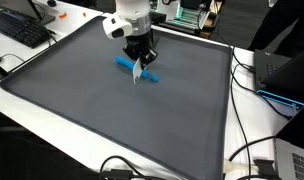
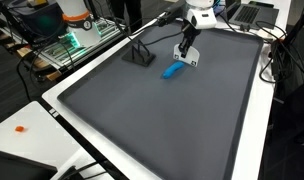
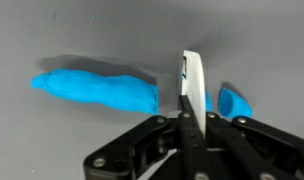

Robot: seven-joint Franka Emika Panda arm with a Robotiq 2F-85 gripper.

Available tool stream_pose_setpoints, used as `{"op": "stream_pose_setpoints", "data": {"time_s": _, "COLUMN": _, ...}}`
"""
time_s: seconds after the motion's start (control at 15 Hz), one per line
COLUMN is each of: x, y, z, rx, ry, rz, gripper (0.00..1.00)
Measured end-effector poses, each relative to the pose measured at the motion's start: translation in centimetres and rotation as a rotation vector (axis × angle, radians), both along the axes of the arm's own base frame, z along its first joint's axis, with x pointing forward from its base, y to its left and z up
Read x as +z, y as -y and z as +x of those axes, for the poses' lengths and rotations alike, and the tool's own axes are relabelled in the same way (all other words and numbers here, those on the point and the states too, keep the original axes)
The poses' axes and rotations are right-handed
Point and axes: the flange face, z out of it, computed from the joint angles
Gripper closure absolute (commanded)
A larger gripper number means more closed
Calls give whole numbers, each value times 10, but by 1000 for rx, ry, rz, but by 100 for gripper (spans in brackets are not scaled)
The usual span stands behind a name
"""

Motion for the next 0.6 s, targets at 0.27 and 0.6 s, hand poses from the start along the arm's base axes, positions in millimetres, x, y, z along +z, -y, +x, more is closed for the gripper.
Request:
{"op": "stream_pose_setpoints", "data": {"time_s": 0.27, "x": 17, "y": 3, "z": 3, "rx": -5, "ry": 27, "rz": 2, "gripper": 99}}
{"op": "stream_pose_setpoints", "data": {"time_s": 0.6, "x": 43, "y": 15, "z": 7, "rx": -19, "ry": 64, "rz": -6, "gripper": 99}}
